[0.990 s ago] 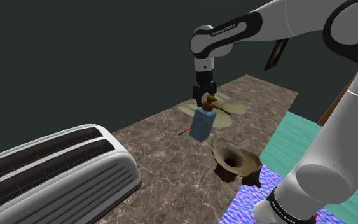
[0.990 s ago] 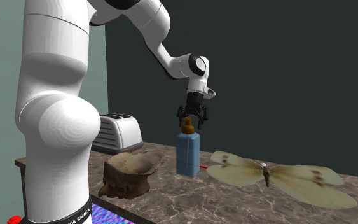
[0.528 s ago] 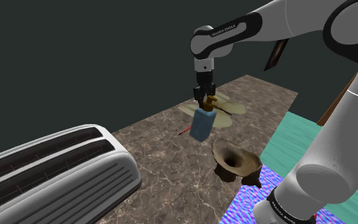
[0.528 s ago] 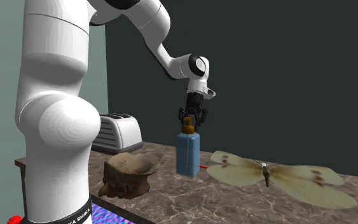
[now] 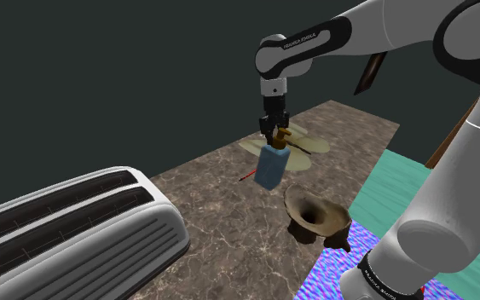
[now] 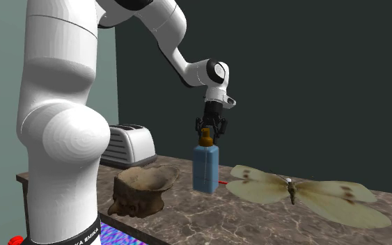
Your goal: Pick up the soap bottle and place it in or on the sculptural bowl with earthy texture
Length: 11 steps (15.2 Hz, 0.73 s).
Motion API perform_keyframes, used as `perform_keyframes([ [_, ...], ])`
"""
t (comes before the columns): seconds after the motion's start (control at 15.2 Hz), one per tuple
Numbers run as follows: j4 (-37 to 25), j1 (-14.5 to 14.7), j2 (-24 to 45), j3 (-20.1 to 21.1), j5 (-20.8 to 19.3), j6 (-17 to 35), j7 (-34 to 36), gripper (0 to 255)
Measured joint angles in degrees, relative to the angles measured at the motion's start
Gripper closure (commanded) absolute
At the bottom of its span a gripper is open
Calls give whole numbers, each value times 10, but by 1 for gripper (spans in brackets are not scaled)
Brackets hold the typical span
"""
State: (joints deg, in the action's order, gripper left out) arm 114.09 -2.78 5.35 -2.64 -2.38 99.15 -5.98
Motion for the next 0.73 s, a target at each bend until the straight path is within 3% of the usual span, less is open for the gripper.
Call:
perform_keyframes([
  [0.73,-46,0,-20,0,0,-66,-2,255],
])
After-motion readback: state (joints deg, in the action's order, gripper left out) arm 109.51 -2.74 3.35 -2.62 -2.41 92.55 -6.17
